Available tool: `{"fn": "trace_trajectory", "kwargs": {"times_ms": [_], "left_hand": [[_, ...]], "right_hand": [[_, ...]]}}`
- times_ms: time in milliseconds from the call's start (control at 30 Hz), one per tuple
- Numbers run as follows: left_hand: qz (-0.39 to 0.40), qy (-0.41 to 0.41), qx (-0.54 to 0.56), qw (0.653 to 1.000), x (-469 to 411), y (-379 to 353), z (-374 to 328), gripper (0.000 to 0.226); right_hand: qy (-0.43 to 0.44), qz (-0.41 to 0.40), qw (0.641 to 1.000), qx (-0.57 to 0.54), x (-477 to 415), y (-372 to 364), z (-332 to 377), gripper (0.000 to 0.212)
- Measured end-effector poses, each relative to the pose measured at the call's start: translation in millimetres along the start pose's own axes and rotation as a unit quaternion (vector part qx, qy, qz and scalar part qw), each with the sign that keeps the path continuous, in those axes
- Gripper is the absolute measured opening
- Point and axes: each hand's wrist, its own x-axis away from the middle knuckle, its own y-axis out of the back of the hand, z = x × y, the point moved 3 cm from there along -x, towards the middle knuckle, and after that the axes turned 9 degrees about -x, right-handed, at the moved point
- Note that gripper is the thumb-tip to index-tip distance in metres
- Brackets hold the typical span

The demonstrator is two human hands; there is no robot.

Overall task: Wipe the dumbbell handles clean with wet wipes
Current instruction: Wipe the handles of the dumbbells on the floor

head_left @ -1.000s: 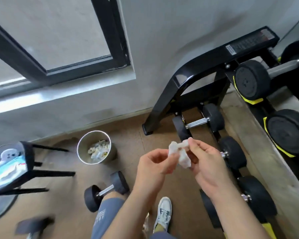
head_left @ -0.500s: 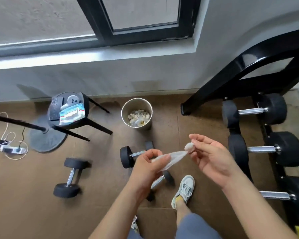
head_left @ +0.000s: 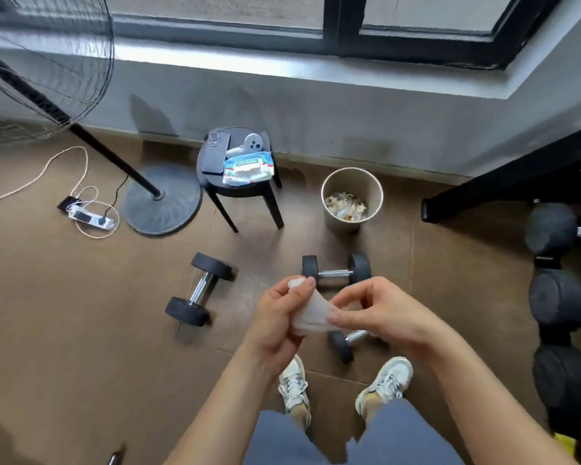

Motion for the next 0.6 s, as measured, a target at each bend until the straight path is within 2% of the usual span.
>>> {"fn": "trace_trajectory", "kwargs": {"times_ms": [100, 167, 233, 333, 433, 500, 600], "left_hand": [[-0.011, -0.017, 0.041, 0.999, 20, 37, -9, 0.003], [-0.018, -0.03, 0.064, 0.997, 31, 60, -10, 0.009], [-0.05, -0.044, 0.085, 0.994, 41, 83, -9, 0.015], [-0.119, -0.066, 0.116, 0.984, 54, 109, 0, 0.02], [-0.151, -0.089, 0.135, 0.975, 55, 126, 14, 0.022], [-0.172, -0.101, 0.1, 0.975, 53, 137, 20, 0.024], [-0.174, -0.108, 0.015, 0.979, 49, 159, 31, 0.027]], "right_hand": [[0.025, -0.003, 0.994, 0.107, -10, -26, 13, 0.007], [0.063, -0.035, 0.98, 0.187, -14, -39, 21, 0.009], [0.088, -0.039, 0.976, 0.196, -20, -52, 24, 0.011], [0.069, 0.041, 0.994, 0.068, -31, -74, 22, 0.018], [0.046, 0.133, 0.984, -0.105, -41, -94, 15, 0.02], [0.026, 0.15, 0.972, -0.179, -53, -108, 6, 0.017], [0.003, 0.12, 0.96, -0.255, -73, -128, -7, 0.017]]}}
